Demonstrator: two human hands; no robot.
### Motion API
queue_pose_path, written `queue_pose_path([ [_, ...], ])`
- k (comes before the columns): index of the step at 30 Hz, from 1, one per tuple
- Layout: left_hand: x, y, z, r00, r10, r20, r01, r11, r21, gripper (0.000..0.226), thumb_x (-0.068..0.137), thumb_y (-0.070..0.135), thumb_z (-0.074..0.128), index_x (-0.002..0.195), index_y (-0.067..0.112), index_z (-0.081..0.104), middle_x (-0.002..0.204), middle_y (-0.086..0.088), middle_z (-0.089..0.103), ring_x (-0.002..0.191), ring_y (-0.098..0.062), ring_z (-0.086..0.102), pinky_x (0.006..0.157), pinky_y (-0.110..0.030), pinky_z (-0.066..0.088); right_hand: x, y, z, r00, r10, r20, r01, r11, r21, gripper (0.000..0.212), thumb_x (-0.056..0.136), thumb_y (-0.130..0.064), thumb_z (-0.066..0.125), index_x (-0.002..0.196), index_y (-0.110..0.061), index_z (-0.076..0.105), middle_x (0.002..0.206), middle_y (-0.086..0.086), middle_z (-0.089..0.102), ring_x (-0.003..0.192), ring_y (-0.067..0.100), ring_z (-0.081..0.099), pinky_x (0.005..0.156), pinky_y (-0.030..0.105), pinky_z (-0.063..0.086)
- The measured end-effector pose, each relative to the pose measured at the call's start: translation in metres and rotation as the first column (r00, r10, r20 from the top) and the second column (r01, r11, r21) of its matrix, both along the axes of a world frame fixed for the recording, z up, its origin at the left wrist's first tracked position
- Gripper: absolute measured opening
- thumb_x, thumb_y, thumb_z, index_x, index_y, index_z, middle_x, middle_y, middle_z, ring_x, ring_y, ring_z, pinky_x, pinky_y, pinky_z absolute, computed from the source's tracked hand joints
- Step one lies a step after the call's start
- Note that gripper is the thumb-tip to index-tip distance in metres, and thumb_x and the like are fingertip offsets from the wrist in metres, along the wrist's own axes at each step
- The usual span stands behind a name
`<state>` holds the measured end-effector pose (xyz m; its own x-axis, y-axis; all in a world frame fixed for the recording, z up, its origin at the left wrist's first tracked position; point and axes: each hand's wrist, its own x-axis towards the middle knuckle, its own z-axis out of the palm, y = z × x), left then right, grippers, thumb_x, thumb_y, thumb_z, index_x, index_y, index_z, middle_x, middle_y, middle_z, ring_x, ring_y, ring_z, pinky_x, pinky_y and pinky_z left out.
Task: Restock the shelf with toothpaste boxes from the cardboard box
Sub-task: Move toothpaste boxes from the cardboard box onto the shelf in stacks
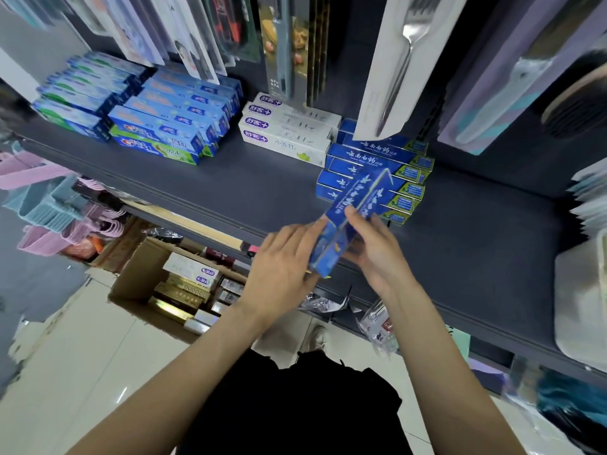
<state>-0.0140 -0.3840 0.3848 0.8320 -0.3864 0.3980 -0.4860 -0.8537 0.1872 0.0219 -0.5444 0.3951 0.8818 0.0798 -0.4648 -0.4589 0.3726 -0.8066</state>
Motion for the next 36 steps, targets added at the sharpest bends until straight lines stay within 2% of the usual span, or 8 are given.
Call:
queue_pose_path([
  [2,0.000,-0.005,-0.001,0.994,-0.107,-0.020,0.107,0.994,-0.011,0.066,0.070,0.037,0.076,0.127,0.011,0.057,0.127,-0.002,0.060,0.108,-0.019,0.049,0.087,-0.030,0.039,0.002,-0.008,-0.001,0.997,-0.045,-0.063,0.044,0.999,-0.018,0.011,0.093,-0.021,0.058,0.103,-0.017,0.059,0.087,-0.002,0.070,0.071,0.013,0.064,0.060,0.024,0.053],
  [6,0.005,-0.008,0.004,0.970,-0.238,-0.060,0.228,0.964,-0.136,0.062,0.075,0.055,0.068,0.124,0.017,0.061,0.127,0.000,0.059,0.106,-0.020,0.057,0.087,-0.032,0.043,0.001,-0.021,0.001,0.997,0.038,-0.067,-0.036,0.999,0.022,0.036,0.093,-0.020,0.053,0.124,-0.003,0.055,0.117,0.015,0.066,0.091,0.021,0.065,0.078,0.035,0.054],
  [12,0.006,-0.020,0.006,0.950,-0.267,-0.162,0.203,0.922,-0.330,0.054,0.076,0.050,0.069,0.117,0.014,0.066,0.121,0.000,0.061,0.102,-0.018,0.060,0.087,-0.030,0.050,0.005,-0.027,-0.002,0.996,0.067,-0.066,-0.068,0.997,-0.019,0.036,0.088,-0.024,0.061,0.120,-0.008,0.054,0.120,0.016,0.065,0.106,0.030,0.063,0.092,0.046,0.048],
  [15,0.005,-0.028,-0.002,0.947,-0.197,-0.254,0.108,0.940,-0.325,0.051,0.072,0.048,0.070,0.113,0.017,0.062,0.118,0.004,0.057,0.102,-0.012,0.058,0.083,-0.023,0.049,0.014,-0.032,0.000,0.990,0.142,0.002,-0.137,0.957,-0.255,0.030,0.086,-0.023,0.066,0.111,-0.019,0.052,0.106,0.003,0.067,0.088,0.016,0.066,0.072,0.027,0.053],
  [20,0.015,-0.026,-0.032,0.910,-0.107,-0.401,-0.022,0.952,-0.305,0.035,0.078,0.032,0.065,0.110,0.020,0.060,0.112,0.002,0.058,0.102,-0.017,0.057,0.081,-0.033,0.052,0.036,-0.055,0.000,0.864,0.503,0.004,-0.274,0.479,-0.834,0.049,0.080,-0.028,0.073,0.124,-0.022,0.054,0.115,-0.003,0.062,0.103,0.016,0.060,0.088,0.034,0.049],
  [25,0.026,0.003,-0.060,0.846,0.193,-0.497,-0.248,0.968,-0.046,0.049,0.084,0.031,0.065,0.129,0.015,0.053,0.130,-0.007,0.053,0.121,-0.028,0.048,0.102,-0.039,0.038,0.044,-0.053,-0.006,0.785,0.610,-0.105,-0.151,0.024,-0.988,0.050,0.080,-0.029,0.072,0.125,-0.021,0.051,0.125,-0.003,0.059,0.114,0.020,0.056,0.087,0.037,0.048],
  [32,0.027,0.026,-0.070,0.764,0.306,-0.569,-0.245,0.952,0.183,0.059,0.093,0.040,0.050,0.146,0.022,0.031,0.154,0.002,0.027,0.142,-0.018,0.024,0.118,-0.040,0.009,0.058,-0.039,-0.041,0.767,0.635,-0.088,0.108,-0.263,-0.959,0.047,0.084,-0.021,0.068,0.127,-0.011,0.052,0.121,0.012,0.052,0.112,0.031,0.047,0.090,0.039,0.043],
  [36,0.026,0.032,-0.072,0.775,0.244,-0.583,-0.236,0.967,0.091,0.054,0.092,0.034,0.053,0.143,0.022,0.039,0.151,0.002,0.033,0.139,-0.019,0.030,0.117,-0.041,0.012,0.043,-0.038,-0.057,0.772,0.632,0.066,0.256,-0.215,-0.942,0.047,0.073,-0.015,0.078,0.116,-0.008,0.060,0.110,0.015,0.058,0.099,0.037,0.054,0.082,0.048,0.045],
])
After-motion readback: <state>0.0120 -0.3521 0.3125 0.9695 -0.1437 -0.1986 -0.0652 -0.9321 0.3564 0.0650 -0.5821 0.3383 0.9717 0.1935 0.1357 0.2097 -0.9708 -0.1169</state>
